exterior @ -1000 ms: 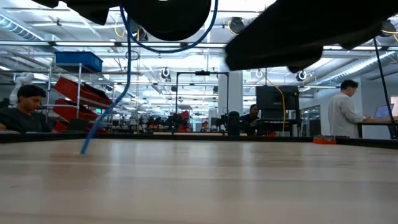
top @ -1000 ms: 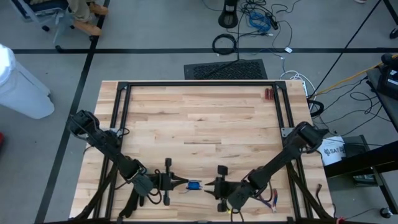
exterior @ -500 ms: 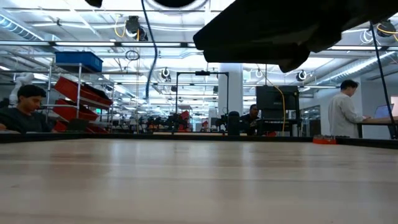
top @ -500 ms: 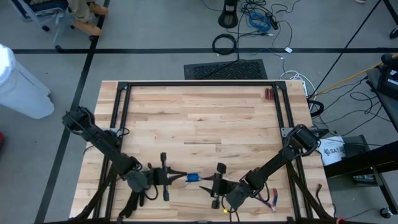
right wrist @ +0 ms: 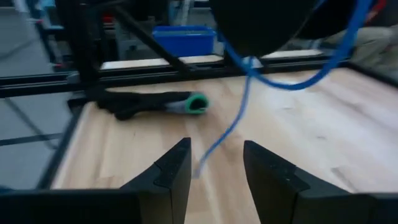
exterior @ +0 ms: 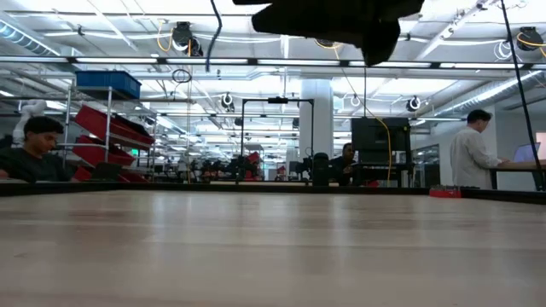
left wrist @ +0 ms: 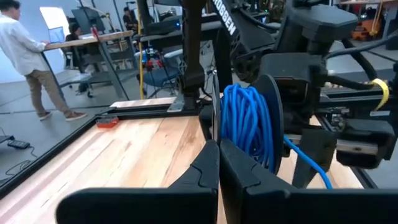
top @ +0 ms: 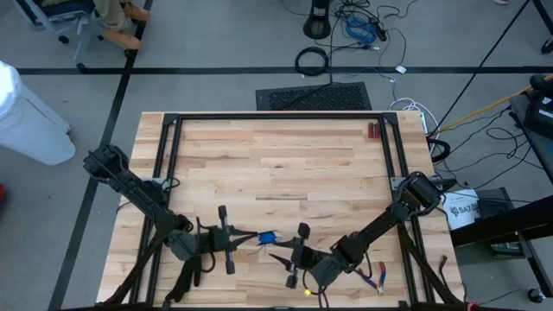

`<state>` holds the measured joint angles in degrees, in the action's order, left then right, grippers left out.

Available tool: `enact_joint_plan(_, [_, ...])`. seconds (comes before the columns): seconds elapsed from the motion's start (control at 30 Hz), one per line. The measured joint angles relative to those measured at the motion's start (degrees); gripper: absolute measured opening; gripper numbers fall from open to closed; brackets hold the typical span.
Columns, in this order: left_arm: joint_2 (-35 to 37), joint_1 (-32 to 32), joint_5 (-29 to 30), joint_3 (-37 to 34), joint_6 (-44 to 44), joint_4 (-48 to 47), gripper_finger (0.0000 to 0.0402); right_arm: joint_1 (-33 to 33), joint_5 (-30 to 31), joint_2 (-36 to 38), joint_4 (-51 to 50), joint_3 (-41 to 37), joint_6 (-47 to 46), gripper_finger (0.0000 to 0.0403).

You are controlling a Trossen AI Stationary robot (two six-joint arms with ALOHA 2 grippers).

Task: Coil cords
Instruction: Uncoil the blue wire from the black spool

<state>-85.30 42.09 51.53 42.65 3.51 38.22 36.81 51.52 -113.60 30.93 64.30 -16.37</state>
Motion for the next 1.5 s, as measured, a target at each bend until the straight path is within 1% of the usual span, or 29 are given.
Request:
enact_joint_plan(0.07, [0.00, 0.00, 0.02, 0.00, 0.01, -0.04, 0.0001, 0.03, 2.84, 0.00, -0.22, 0.04, 0.10, 0.0132])
enact_joint_plan(0.1, [0.00, 0.00, 0.02, 0.00, 0.00, -0.04, 0.0001, 0.03, 2.91, 0.00, -0.25, 0.04, 0.09, 0.0132])
enact_joint_plan(0.2, [0.00, 0.00, 0.02, 0.00, 0.00, 0.19, 0.0001, -0.13, 1.51, -0.03, -0.53, 0.04, -0.75, 0.0132])
enact_joint_plan(0.37, [0.00, 0.00, 0.02, 0.00, -0.02, 0.46, 0.0001, -0.61, 1.07, -2.26, 1.44, 0.41, -0.93, 0.0132])
enact_joint_plan(0.6, [0.00, 0.07, 0.01, 0.00, -0.05, 0.42, 0.0001, -2.04, 0.89, -8.13, 1.28, 5.09, -0.24, 0.0132])
enact_joint_plan(0.8, [0.00, 0.11, 0.00, 0.00, -0.04, 0.31, 0.0001, -1.79, 1.41, -9.14, 1.47, 8.10, 3.47, 0.0127])
enact_joint_plan(1.0, [-0.02, 0.68, 0.00, 0.00, -0.04, 0.20, 0.0001, -0.02, 6.45, -9.14, 0.20, 8.30, 3.79, 0.0091])
enact_joint_plan(1.1, [-0.02, 0.89, 0.00, 0.02, -0.04, 0.20, 0.0001, 0.57, 6.76, -9.14, 0.31, 8.30, 3.82, 0.0061])
enact_joint_plan(1.2, [-0.02, 1.07, 0.00, 0.02, -0.05, 0.20, 0.0001, 0.72, 6.88, -9.14, 0.47, 8.30, 3.83, 0.0019])
enact_joint_plan(1.27, [-0.02, 1.07, -0.02, 0.02, -0.08, 0.22, 0.0001, 0.72, 6.96, -9.14, 0.45, 8.30, 3.78, 0.0006])
enact_joint_plan(1.33, [-0.02, 1.07, 0.00, 0.02, -0.11, 0.24, 0.0001, 0.77, 6.94, -9.14, 0.45, 8.30, 3.46, 0.0012])
enact_joint_plan(1.5, [-0.04, 1.16, -0.01, 0.02, -0.15, 0.24, 0.0001, 0.79, 6.92, -9.14, 0.00, 8.30, 1.37, 0.0048])
